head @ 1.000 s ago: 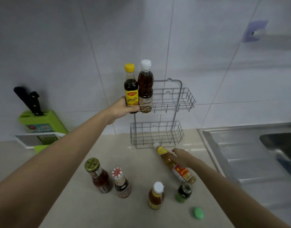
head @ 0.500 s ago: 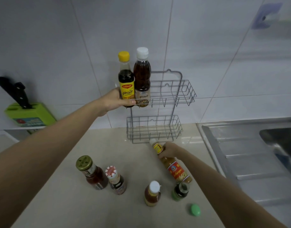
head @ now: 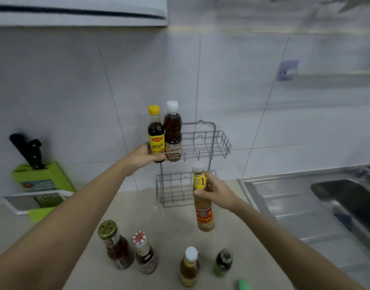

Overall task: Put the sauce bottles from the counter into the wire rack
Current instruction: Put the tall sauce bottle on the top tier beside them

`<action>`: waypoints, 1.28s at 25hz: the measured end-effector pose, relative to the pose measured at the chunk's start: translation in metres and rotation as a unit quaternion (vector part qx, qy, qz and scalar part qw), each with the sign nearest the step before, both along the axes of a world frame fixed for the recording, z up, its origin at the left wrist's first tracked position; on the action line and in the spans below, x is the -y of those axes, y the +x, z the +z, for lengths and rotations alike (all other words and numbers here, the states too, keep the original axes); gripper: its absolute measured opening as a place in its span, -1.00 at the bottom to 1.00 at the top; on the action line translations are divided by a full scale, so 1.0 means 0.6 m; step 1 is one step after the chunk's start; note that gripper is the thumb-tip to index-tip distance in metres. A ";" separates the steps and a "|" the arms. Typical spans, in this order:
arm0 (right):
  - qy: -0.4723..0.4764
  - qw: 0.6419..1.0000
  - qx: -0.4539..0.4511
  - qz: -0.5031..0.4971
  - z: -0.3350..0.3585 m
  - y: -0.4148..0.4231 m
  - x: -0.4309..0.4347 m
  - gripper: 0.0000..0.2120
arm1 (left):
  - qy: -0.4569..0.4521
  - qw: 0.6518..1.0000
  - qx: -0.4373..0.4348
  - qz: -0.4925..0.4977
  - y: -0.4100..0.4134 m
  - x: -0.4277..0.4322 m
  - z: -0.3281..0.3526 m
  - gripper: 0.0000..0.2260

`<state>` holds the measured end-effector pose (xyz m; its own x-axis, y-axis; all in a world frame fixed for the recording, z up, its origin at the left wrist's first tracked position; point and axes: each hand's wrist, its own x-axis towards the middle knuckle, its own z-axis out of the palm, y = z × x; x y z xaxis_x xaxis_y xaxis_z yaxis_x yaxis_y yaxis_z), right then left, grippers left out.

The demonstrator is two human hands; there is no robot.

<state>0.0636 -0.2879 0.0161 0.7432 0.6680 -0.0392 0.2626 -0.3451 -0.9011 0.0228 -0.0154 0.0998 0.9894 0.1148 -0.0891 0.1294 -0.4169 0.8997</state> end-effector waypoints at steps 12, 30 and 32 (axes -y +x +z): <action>0.321 0.926 0.093 -0.177 0.311 0.105 -0.018 -0.79 | 0.060 0.998 -0.023 0.016 -0.044 0.018 0.036 -0.70; 0.155 0.983 0.067 -0.074 0.238 0.105 -0.116 -0.60 | 0.043 0.997 -0.029 0.052 -0.035 0.017 0.017 -0.53; 0.124 0.988 0.063 -0.070 0.243 0.106 -0.115 -0.57 | 0.042 0.997 -0.026 0.059 -0.034 0.020 0.015 -0.54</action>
<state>0.1273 -0.2186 0.1619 0.8176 0.5353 0.2122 0.3437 -0.1580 -0.9257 0.0022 -0.0271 0.1089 0.9625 0.2403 -0.1259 0.2287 -0.4692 0.8530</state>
